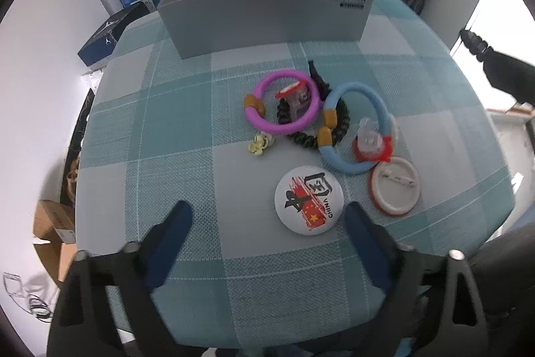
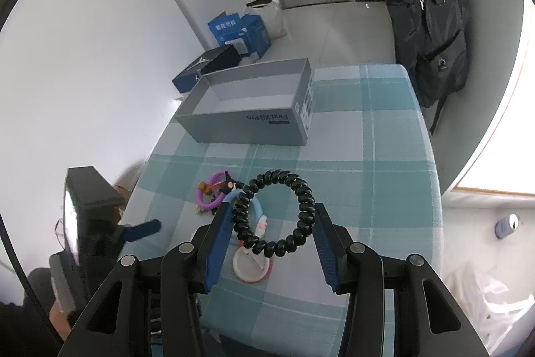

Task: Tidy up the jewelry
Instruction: 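Lift the hair tie with the right gripper while the left gripper grasps the white badge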

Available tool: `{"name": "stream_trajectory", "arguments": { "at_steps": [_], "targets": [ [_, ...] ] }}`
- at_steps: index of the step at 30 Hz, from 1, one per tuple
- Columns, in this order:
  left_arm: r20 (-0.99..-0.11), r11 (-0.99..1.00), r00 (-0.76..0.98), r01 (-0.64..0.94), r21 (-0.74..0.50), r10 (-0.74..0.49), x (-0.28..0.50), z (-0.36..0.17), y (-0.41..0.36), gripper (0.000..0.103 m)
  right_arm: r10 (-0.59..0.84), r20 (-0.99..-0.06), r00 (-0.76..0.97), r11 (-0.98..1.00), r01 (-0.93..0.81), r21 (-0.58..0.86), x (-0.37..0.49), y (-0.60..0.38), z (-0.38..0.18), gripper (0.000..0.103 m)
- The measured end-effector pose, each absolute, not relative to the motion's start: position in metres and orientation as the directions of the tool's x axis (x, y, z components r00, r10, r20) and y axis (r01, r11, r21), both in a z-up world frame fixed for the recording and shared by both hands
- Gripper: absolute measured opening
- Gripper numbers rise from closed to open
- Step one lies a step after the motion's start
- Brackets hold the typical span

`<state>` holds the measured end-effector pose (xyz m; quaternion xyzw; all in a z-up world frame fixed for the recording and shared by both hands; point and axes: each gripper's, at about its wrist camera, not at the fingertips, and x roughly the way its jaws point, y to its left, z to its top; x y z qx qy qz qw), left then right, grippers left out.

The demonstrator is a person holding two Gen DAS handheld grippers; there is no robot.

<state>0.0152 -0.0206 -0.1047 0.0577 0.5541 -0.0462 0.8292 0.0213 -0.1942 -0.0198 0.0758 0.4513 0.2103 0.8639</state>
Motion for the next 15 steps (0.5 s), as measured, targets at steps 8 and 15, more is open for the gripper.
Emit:
{"name": "stream_trajectory", "arguments": {
  "at_steps": [8,15],
  "targets": [
    [-0.918,0.982,0.388,0.19,-0.015,-0.089,0.016,-0.1,-0.027,0.048,0.445,-0.738,0.506,0.895,-0.279,0.349,0.021,-0.205,-0.017,0.047],
    [-0.915,0.976,0.379,0.207,-0.062,-0.138,0.008,-0.098,-0.032,0.038,0.447,-0.735,0.51,0.894,-0.28,0.349,0.02,-0.206,-0.014,0.047]
  ]
}}
